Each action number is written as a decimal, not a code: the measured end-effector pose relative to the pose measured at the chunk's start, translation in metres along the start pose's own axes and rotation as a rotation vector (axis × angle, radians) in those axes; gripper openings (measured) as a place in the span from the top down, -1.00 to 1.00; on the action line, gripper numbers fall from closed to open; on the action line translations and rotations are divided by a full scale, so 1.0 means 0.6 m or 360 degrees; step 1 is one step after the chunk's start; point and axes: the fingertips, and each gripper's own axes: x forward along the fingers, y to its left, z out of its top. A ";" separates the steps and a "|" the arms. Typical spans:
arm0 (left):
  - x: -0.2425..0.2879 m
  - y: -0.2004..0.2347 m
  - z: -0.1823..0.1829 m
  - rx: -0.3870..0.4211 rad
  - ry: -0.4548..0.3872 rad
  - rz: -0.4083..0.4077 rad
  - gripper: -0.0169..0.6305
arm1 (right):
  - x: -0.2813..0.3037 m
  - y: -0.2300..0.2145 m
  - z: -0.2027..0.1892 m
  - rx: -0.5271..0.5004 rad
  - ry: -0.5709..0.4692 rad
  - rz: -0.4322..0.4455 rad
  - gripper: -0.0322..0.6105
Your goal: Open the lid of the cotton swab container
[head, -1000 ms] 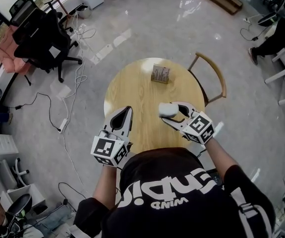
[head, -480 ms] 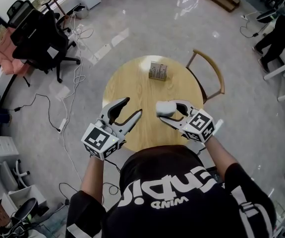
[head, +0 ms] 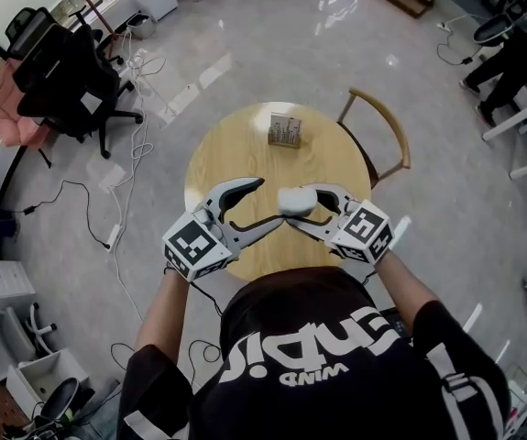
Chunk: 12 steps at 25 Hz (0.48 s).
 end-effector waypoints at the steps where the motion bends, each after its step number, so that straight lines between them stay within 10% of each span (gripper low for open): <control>1: 0.005 -0.002 -0.002 0.0006 0.0009 -0.0023 0.08 | 0.000 0.002 0.001 -0.0001 -0.0004 0.0003 0.10; 12: 0.045 -0.023 -0.004 -0.0022 -0.0005 -0.0171 0.09 | -0.002 0.013 0.003 -0.0009 -0.0027 0.0031 0.10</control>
